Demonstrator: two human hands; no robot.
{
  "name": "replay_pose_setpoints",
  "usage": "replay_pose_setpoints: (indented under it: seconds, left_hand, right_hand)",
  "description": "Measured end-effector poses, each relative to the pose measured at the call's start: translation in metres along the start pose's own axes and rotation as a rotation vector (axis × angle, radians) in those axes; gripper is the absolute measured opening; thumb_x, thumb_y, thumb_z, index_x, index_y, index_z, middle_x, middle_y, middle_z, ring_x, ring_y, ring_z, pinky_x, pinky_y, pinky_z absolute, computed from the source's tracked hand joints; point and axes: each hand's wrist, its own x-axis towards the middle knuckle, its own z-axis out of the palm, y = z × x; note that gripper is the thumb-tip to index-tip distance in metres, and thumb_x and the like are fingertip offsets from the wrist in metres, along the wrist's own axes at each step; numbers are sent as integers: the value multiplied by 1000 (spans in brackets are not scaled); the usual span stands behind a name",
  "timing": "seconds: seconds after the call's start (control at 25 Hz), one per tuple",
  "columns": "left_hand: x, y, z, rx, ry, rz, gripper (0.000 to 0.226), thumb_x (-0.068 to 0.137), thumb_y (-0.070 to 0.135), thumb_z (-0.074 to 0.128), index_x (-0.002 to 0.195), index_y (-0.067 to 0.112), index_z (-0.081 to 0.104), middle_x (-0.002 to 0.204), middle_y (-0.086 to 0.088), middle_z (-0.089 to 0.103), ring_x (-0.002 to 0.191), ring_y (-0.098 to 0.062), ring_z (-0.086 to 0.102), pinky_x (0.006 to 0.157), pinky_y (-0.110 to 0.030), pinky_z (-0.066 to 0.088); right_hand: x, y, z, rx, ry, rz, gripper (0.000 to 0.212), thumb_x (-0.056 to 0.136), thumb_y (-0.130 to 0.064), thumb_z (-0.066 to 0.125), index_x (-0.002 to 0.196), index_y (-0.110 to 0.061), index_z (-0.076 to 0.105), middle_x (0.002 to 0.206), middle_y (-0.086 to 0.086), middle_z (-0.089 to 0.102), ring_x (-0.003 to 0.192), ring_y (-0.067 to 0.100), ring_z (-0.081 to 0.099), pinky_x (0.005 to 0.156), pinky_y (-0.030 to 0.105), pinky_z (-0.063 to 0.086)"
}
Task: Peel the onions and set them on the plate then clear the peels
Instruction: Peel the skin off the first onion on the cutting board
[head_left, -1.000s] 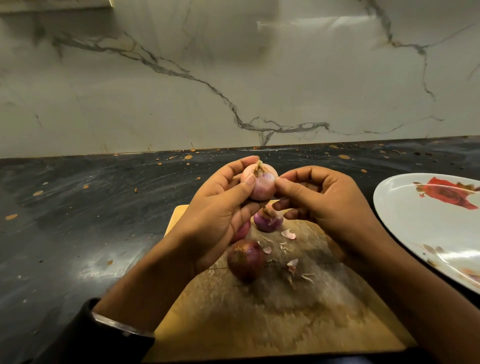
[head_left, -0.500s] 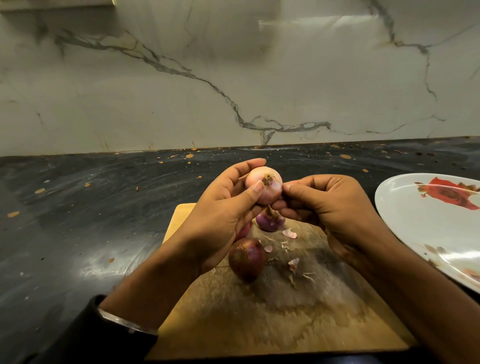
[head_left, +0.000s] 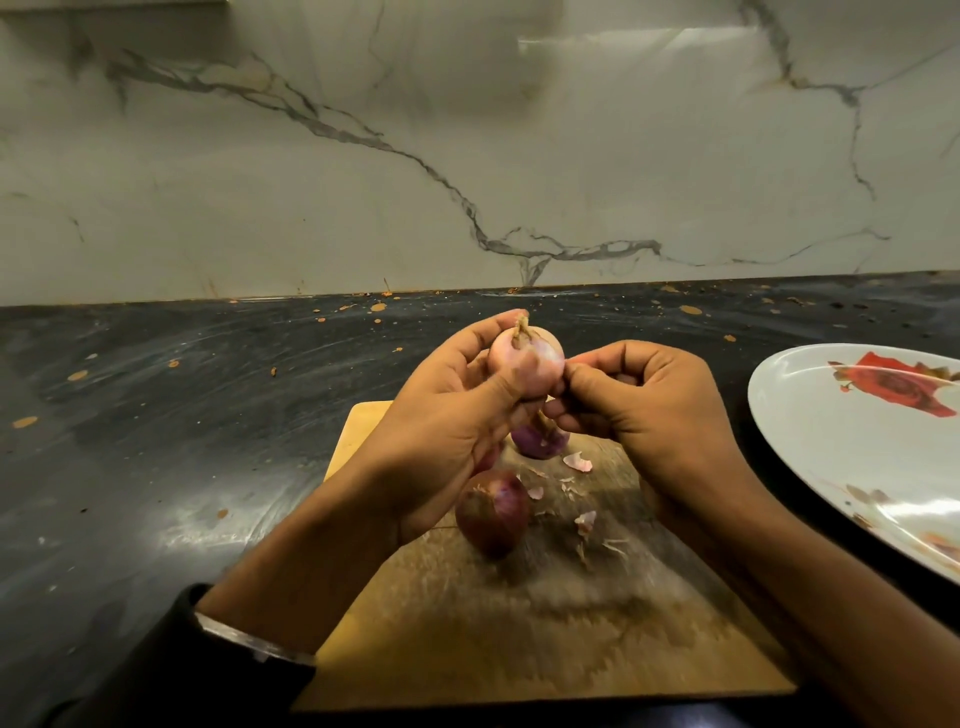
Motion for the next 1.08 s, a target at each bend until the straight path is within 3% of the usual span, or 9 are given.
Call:
replay_pose_setpoints:
  seconds: [0.2, 0.32, 0.44, 0.56, 0.64, 0.72, 0.8, 1.08]
  left_hand:
    - [3, 6, -7, -64, 56, 24, 57, 77, 8, 62, 133, 13, 53, 121, -22, 67, 115, -35, 65, 89, -35, 58]
    - [3, 6, -8, -43, 51, 0, 49, 80, 13, 59, 129, 11, 55, 121, -23, 67, 115, -38, 64, 83, -33, 61]
    - [3, 5, -9, 5, 59, -12, 49, 82, 19, 56, 129, 10, 56, 122, -21, 67, 115, -37, 64, 79, -30, 61]
    - [4, 6, -10, 13, 63, 1, 50, 83, 21, 56, 131, 9, 55, 120, -19, 68, 110, -31, 67, 76, -28, 61]
    - [4, 4, -11, 15, 66, 2, 49, 83, 21, 57, 131, 10, 55, 120, -20, 68, 109, -31, 67, 79, -30, 61]
    - [5, 4, -11, 22, 62, 0, 50, 83, 22, 57, 131, 10, 55, 119, -20, 69, 112, -33, 66, 83, -32, 61]
    - [4, 3, -10, 24, 54, -2, 49, 83, 21, 57, 131, 10, 55, 117, -19, 70, 112, -34, 66, 84, -33, 61]
    - [4, -3, -8, 93, 12, 27, 51, 80, 17, 62, 131, 13, 56, 119, -15, 70, 112, -31, 67, 89, -34, 59]
  right_hand:
    - [5, 1, -8, -254, -92, 32, 13, 86, 6, 65, 89, -5, 70, 72, 17, 74, 59, 21, 70, 56, 29, 59]
    - [4, -1, -10, -578, -171, -71, 18, 86, -9, 63, 76, -16, 76, 65, 10, 72, 54, 17, 68, 57, 33, 58]
    - [0, -6, -12, -680, -223, -139, 8, 82, -26, 75, 75, -25, 78, 65, -2, 73, 63, 11, 70, 64, 34, 59]
    - [1, -10, -17, -662, -138, -209, 5, 80, -26, 80, 82, -30, 79, 74, -10, 75, 72, 4, 71, 72, 29, 60]
    - [4, -10, -19, -549, -118, -201, 17, 81, -12, 77, 90, -27, 78, 80, -6, 76, 75, 10, 73, 74, 33, 62]
    - [5, -8, -18, -464, -99, -211, 17, 85, -7, 73, 90, -22, 77, 78, 0, 76, 74, 16, 75, 71, 37, 64]
    - [5, -4, -17, -401, -50, -257, 9, 86, -13, 75, 91, -19, 78, 77, -1, 76, 74, 16, 75, 71, 39, 64]
    - [4, 3, -14, -401, -5, -359, 13, 85, -21, 78, 98, -19, 81, 85, -8, 79, 82, 7, 75, 75, 37, 63]
